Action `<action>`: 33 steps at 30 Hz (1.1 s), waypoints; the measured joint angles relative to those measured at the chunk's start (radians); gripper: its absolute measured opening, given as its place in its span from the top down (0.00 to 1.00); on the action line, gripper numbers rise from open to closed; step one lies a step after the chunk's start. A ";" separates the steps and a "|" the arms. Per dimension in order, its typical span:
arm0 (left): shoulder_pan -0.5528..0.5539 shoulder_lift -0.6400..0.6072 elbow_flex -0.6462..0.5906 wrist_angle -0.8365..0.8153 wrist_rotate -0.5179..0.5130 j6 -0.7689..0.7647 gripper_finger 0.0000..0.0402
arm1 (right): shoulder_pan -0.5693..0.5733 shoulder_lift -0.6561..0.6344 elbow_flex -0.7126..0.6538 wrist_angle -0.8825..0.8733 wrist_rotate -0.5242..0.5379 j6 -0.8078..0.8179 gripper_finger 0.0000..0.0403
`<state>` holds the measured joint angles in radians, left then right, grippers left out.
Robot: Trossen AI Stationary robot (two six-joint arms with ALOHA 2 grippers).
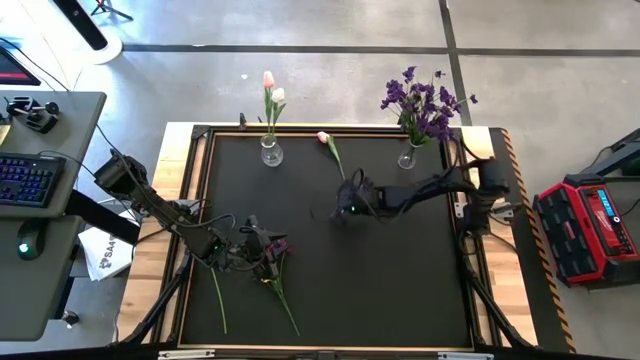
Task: Sort flowers into vase by color
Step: Put the pink tulip into the left transparent vase
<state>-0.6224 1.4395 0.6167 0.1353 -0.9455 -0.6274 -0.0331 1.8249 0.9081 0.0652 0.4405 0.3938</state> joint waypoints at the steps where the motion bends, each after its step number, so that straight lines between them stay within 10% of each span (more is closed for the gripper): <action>1: 0.000 0.000 0.000 -0.001 0.000 0.000 0.66 | 0.018 -0.006 0.000 -0.014 0.021 0.001 1.00; 7: 0.000 0.000 0.000 0.005 0.000 0.000 0.66 | 0.022 -0.012 0.000 0.003 0.204 0.036 1.00; 23: 0.002 0.000 0.000 0.001 0.000 0.010 0.66 | -0.178 0.091 0.002 0.094 0.152 0.100 0.61; 33: 0.000 0.000 0.000 0.005 0.003 0.003 0.66 | -0.169 0.120 0.003 0.081 0.108 0.105 0.86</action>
<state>-0.6220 1.4395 0.6167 0.1398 -0.9428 -0.6243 -0.2024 1.9453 0.9110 0.1463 0.5484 0.4992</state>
